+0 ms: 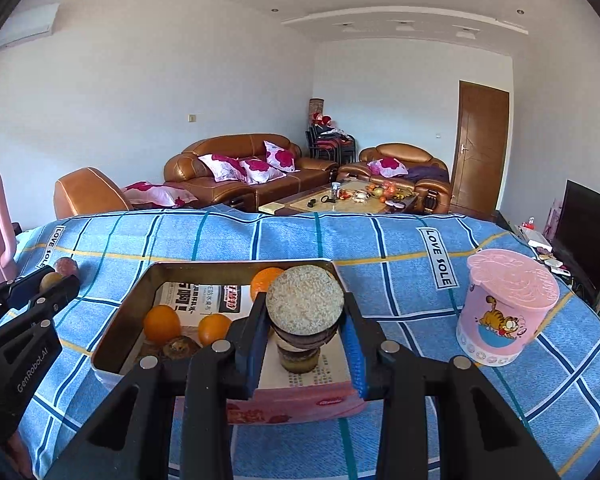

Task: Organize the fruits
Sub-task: 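Carry the biscuit cake and yellow fruit over the tin box with both tools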

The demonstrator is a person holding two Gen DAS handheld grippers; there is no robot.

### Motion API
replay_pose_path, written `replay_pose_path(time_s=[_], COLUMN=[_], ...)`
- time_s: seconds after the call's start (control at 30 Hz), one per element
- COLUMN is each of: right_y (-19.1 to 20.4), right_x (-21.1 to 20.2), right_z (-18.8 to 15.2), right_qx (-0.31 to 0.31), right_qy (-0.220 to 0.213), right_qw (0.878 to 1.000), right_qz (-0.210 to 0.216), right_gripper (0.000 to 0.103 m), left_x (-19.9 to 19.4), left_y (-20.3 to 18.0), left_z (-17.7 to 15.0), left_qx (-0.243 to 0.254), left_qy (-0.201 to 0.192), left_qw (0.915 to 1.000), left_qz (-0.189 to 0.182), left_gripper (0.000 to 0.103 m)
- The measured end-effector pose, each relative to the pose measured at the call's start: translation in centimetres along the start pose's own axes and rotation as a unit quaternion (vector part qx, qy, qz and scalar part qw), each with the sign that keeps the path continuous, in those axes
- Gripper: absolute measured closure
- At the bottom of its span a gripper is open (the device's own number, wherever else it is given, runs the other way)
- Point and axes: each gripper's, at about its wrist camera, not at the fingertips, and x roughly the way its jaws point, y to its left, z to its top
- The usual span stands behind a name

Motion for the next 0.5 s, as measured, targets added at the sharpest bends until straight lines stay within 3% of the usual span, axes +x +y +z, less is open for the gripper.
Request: replay_pose_path(time_s=[0.23,0.5], right_y=[-2.3,-2.6], right_x=[0.8,2.0], right_z=[0.3,0.8], right_qx=[0.020,0.012], right_qy=[0.006,0.008], right_qw=[1.000,0.999], right_qz=[-0.022,-0.035], right_gripper=[0.067,0.066], left_x=[1.6,3.7], left_y=[-2.0,-4.8], left_z=[1.0,1.9], left_qx=[-0.015,-0.007], left_qy=[0.020,0.037], left_qw=[0.9984,0.9975], left_qz=[-0.051,-0.059], left_gripper=[0.075,0.075])
